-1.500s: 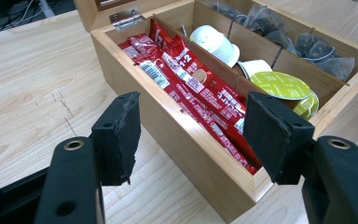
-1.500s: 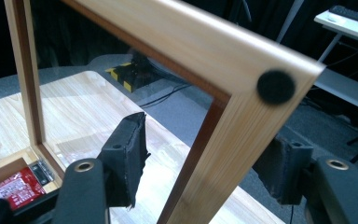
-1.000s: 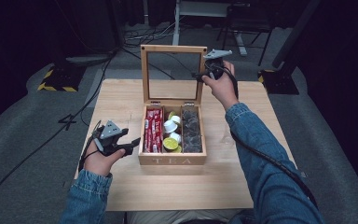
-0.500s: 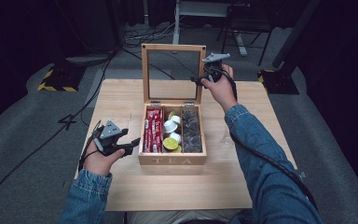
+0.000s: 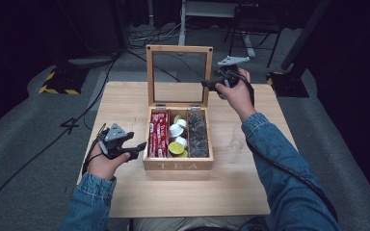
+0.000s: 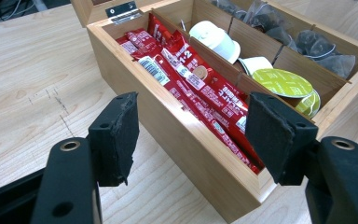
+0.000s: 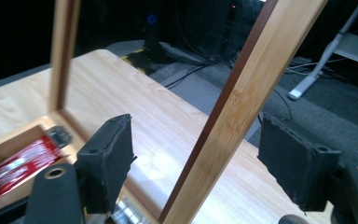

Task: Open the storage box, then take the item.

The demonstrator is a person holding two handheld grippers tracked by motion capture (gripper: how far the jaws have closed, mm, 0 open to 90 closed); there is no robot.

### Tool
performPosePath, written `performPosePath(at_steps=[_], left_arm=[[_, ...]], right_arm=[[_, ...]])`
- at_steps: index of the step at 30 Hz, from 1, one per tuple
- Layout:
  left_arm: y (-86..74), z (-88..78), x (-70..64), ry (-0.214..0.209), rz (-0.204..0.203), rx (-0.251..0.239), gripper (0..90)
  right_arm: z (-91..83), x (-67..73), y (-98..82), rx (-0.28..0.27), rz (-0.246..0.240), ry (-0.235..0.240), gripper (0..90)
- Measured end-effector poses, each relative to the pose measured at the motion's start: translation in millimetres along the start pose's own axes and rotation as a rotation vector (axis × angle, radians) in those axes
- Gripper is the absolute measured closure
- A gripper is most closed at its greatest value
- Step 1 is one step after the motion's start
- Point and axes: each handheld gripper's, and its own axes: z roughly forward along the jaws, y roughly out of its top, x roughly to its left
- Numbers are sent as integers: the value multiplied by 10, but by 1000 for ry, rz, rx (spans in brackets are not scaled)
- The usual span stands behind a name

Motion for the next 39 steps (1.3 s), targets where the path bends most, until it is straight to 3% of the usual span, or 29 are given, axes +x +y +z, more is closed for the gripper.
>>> performPosePath(at_steps=[8, 17, 24, 28, 33, 39], left_arm=[[35, 6, -49, -20, 24, 14, 351], [-10, -43, -81, -18, 28, 28, 336], [-149, -101, -49, -13, 6, 79, 323], [-229, -120, -42, -3, -16, 98, 320], [-327, -110, 11, 10, -34, 122, 314], [-380, -113, 52, 17, -54, 127, 311]], right_arm=[[-362, 153, -64, -16, 13, 108, 274], [-648, 380, -268, 24, -6, 198, 307], [-589, 539, -480, 100, -16, 229, 350], [-490, 602, -587, 155, -21, 224, 359], [-340, 679, -713, 213, -16, 256, 388], [-234, 788, -819, 243, -46, 253, 394]])
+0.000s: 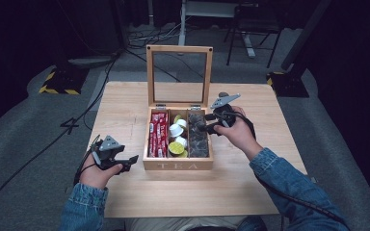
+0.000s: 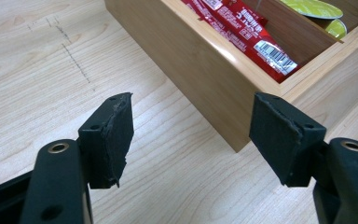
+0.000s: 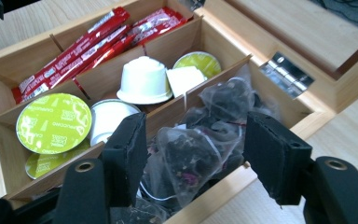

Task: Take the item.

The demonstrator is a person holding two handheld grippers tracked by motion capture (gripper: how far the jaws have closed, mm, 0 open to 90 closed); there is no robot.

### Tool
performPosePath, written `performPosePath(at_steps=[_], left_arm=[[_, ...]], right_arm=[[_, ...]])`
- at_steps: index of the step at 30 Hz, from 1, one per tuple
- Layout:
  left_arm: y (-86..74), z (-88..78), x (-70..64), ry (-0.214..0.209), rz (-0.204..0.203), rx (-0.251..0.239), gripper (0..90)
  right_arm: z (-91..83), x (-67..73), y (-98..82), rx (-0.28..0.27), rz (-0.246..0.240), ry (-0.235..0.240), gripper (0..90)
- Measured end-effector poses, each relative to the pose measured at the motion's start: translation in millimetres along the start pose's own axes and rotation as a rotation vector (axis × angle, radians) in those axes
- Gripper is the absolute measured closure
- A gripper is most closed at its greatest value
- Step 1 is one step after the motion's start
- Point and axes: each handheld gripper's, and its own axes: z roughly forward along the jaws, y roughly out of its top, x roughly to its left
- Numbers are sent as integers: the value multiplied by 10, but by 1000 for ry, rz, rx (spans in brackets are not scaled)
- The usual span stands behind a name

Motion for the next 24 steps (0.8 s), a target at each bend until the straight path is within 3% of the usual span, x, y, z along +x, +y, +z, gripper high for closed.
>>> performPosePath(at_steps=[5, 7, 10, 24], left_arm=[[1, 13, 5, -2, -3, 0, 314], [6, 20, 0, -4, 2, 5, 316], [16, 28, -6, -6, 8, 7, 317], [27, 42, -6, -13, 12, 9, 322]], right_arm=[[96, 29, -45, 23, -2, -6, 388], [138, 37, -51, 47, -30, -20, 501], [221, 47, -48, 84, -69, -54, 519], [424, 104, -35, 173, -129, -104, 528]])
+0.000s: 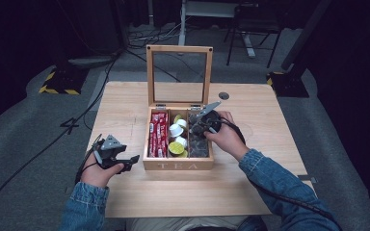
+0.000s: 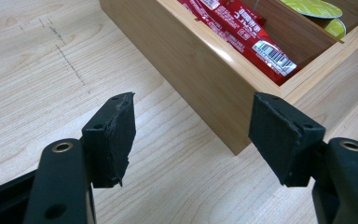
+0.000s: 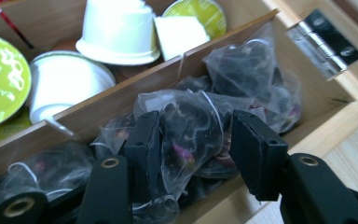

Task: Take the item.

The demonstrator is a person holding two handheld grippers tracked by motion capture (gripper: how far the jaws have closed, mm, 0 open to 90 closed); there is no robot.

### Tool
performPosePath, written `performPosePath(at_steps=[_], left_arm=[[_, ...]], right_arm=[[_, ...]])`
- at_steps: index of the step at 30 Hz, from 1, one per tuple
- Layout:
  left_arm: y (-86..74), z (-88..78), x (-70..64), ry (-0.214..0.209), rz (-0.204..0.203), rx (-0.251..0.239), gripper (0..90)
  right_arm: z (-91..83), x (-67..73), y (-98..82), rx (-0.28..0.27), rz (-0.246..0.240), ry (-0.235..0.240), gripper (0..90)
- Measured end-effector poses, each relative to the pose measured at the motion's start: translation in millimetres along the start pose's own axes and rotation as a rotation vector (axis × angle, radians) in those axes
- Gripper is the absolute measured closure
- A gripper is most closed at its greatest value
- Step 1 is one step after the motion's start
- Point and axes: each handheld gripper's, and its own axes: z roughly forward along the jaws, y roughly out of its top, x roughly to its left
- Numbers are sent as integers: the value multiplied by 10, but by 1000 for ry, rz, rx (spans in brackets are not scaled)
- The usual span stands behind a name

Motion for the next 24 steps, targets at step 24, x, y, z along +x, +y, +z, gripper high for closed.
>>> performPosePath(at_steps=[24], left_arm=[[1, 7, 14, -1, -6, -4, 323]], right_arm=[[-222, 4, 11, -118, 42, 71, 763]])
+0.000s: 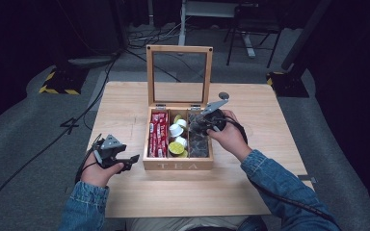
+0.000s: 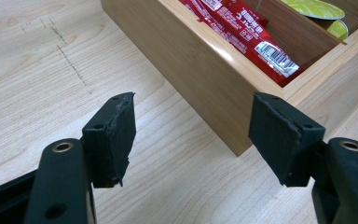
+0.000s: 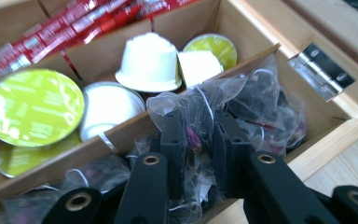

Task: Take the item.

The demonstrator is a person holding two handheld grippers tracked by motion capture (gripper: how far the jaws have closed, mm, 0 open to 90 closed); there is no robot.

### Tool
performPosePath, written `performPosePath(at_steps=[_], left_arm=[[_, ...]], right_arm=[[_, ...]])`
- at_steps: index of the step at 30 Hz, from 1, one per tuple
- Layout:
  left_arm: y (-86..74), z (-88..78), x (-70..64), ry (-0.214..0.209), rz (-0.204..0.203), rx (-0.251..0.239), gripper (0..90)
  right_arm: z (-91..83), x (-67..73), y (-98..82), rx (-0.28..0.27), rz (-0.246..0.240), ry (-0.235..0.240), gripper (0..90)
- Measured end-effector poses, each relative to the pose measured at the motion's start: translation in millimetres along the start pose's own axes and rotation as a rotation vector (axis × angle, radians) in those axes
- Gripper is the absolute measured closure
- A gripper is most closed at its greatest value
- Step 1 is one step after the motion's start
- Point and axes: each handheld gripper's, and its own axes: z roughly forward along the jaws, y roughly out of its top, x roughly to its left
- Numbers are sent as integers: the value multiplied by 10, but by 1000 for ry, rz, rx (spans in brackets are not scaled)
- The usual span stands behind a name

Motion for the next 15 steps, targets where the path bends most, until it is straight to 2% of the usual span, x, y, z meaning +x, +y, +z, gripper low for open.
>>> performPosePath(at_steps=[4, 8, 15], left_arm=[[-2, 5, 21, 1, 0, 2, 323], [-15, 3, 74, 18, -16, 7, 322], [-16, 22, 108, 31, -14, 17, 319]], right_arm=[[-97, -37, 12, -47, 28, 22, 763], [-203, -64, 14, -89, 51, 38, 763], [-387, -97, 0, -125, 58, 24, 763]])
